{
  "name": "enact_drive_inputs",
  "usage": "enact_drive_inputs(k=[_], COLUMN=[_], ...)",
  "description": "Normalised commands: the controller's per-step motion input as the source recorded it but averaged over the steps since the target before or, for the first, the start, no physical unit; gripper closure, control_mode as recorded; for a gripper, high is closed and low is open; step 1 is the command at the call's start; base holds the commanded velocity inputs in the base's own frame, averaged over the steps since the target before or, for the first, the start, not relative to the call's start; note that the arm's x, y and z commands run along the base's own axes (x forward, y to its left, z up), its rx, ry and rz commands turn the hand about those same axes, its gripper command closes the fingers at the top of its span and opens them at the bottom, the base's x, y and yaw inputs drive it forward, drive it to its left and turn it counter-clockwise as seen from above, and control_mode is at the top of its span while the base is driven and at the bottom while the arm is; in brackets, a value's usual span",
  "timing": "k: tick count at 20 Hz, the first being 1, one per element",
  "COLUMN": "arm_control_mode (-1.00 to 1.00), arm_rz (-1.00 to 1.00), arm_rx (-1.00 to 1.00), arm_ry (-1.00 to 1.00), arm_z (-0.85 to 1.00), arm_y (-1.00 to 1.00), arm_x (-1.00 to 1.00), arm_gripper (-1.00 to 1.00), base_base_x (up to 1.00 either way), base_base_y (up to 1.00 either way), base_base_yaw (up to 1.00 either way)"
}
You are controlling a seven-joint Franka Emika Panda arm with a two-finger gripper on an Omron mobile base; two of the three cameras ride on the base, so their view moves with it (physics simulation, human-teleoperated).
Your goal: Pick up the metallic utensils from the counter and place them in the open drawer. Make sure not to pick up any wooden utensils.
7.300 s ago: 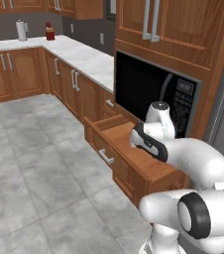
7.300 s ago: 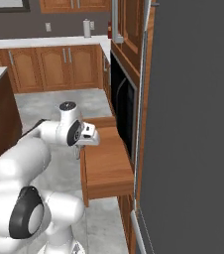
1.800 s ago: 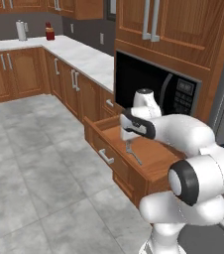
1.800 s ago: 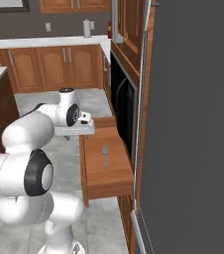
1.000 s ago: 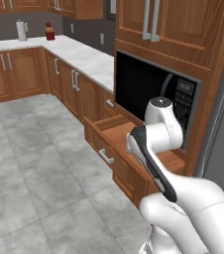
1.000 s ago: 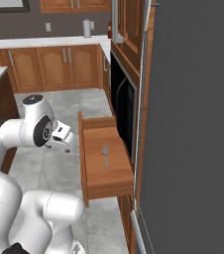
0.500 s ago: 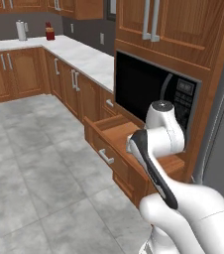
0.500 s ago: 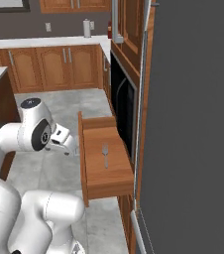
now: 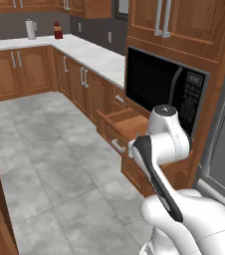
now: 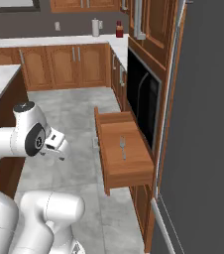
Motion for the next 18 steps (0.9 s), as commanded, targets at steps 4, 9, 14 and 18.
enact_drive_inputs(k=[4,9,14,18], arm_control_mode=[1.00,1.00,1.00,1.00], arm_rz=[0.00,0.00,0.00,0.00], arm_rx=[0.00,0.00,0.00,0.00], arm_ry=[0.00,0.00,0.00,0.00], arm_z=[0.00,0.00,0.00,0.00], arm_y=[0.00,0.00,0.00,0.00], arm_x=[0.00,0.00,0.00,0.00], arm_gripper=[-1.00,-1.00,-1.00,-1.00], base_base_x=[-0.31,-0.13,0.04,0.51], base_base_y=[0.97,0.80,0.65,0.65], base_base_yaw=[0.39,0.67,0.63,0.09])
